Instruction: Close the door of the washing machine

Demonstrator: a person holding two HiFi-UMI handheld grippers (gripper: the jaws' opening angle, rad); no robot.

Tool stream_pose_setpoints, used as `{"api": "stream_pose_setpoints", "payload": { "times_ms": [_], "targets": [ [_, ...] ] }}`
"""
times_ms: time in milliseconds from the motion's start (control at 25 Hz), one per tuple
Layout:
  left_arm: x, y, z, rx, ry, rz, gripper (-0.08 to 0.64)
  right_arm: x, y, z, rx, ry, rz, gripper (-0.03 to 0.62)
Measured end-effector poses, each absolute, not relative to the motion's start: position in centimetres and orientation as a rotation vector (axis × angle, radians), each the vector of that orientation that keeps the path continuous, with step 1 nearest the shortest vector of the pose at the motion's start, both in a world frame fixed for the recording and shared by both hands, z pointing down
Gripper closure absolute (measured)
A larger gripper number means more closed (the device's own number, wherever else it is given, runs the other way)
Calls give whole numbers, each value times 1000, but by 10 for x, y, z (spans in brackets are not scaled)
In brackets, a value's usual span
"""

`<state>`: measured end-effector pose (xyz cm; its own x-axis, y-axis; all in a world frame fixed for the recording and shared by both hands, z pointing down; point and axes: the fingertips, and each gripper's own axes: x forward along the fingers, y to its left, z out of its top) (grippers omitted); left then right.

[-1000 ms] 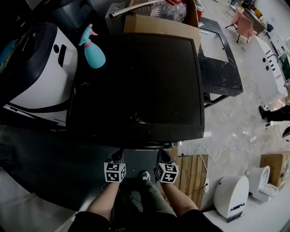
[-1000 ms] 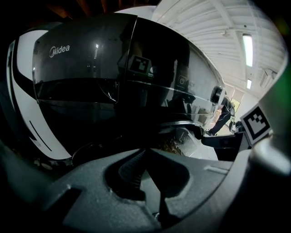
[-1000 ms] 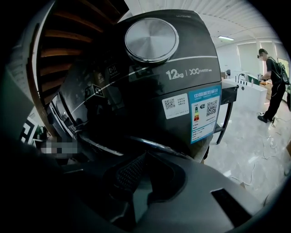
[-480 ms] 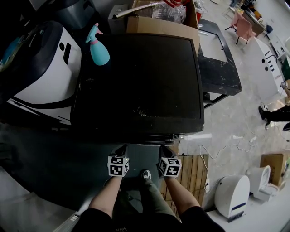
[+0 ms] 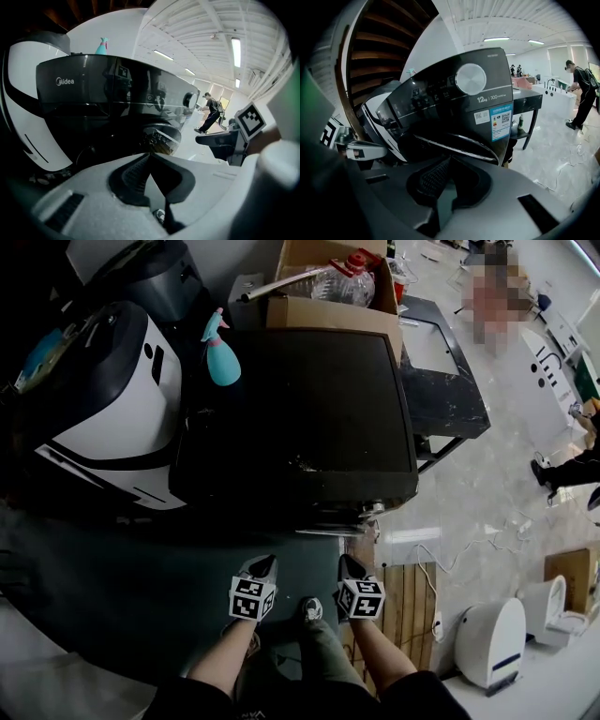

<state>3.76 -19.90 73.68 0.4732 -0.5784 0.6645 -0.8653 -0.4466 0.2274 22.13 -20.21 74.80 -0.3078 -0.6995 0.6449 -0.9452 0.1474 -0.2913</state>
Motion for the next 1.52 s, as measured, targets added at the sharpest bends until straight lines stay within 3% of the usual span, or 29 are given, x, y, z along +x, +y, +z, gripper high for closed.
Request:
{"api": "stream_pose_setpoints", "payload": {
  "times_ms": [1000,1520],
  "targets": [
    [-48,-72,599,2447,-1100,512,552,133,-64,587,1851,-2196,795,592],
    [-128,-17,557,2551,-1117,547,552,64,-1,525,1846,-2286,664,594]
  ]
}}
